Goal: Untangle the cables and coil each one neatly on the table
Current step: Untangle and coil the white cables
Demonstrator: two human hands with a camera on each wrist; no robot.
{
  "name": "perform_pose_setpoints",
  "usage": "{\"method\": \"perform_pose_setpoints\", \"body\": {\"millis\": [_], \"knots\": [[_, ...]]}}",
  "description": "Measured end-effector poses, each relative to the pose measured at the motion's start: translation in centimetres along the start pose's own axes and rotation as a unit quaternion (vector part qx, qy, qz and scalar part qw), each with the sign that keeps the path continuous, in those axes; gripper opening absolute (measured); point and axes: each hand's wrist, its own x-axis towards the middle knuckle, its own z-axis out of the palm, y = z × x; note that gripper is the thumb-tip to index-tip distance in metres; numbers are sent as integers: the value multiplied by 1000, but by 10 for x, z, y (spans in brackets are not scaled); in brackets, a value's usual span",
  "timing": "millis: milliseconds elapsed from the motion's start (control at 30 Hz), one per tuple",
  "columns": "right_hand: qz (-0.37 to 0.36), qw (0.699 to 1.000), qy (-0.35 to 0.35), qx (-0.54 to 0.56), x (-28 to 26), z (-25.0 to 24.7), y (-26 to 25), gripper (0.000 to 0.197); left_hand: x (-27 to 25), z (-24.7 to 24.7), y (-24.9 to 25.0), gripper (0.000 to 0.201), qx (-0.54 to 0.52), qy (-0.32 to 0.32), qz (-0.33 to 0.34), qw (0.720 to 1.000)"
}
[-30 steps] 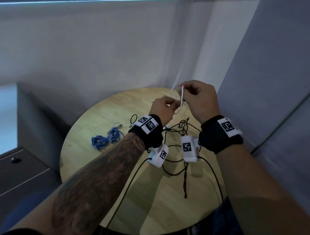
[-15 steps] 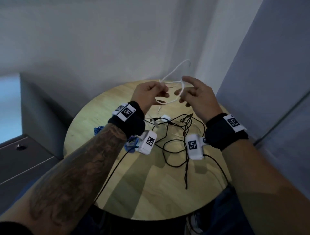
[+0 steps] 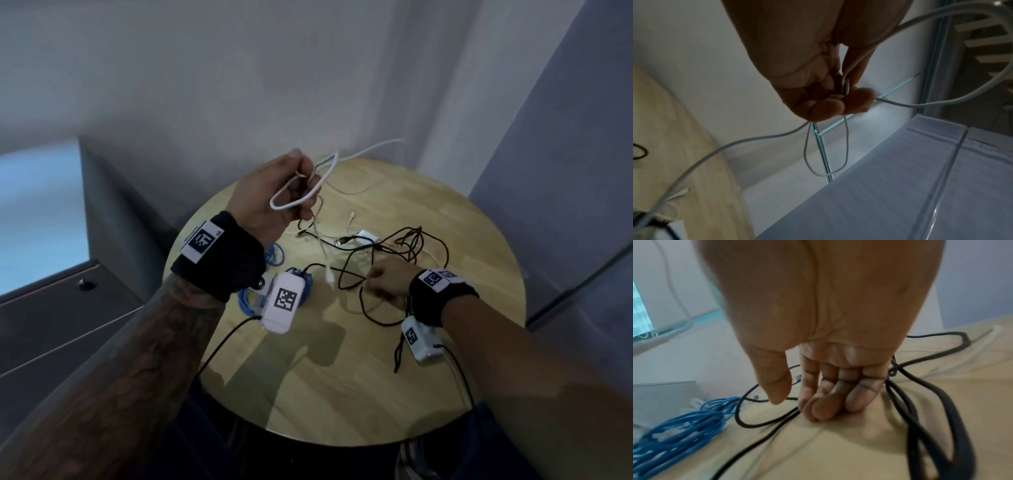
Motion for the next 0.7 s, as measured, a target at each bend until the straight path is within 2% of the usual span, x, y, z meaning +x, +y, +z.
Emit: {"method": "perform_pose_setpoints", "body": {"millis": [67, 133, 200, 300, 367, 433, 533, 633, 700], "knots": [[-14, 999, 37, -33, 9, -2, 2, 9, -5, -3, -8, 27, -26, 1, -22, 999], [-22, 995, 44, -89, 15, -7, 3, 18, -10, -4, -17, 25, -53, -4, -31, 998], [-34, 993, 69, -86, 14, -15, -2, 24, -13, -3, -27, 22, -78, -15, -33, 996], [-106, 988, 109, 17, -5, -23, -29, 28, -12, -1, -38, 27, -133, -36, -64, 988], [-151, 979, 56, 121, -28, -21, -54, 31, -10, 1, -44, 30, -179, -43, -87, 979], [-165, 968, -15, 188, -52, -17, -73, 22, -8, 1, -49, 30, -209, -32, -101, 972], [-159, 959, -69, 223, -83, -18, -82, 15, -6, -2, -61, 30, -195, 32, -124, 972], [-143, 940, -32, 308, -100, -26, -84, 12, -12, -1, -73, 46, -126, 93, -183, 971], [-129, 907, 31, 400, -106, -32, -87, 15, -18, 2, -80, 66, -86, 99, -231, 964]]}}
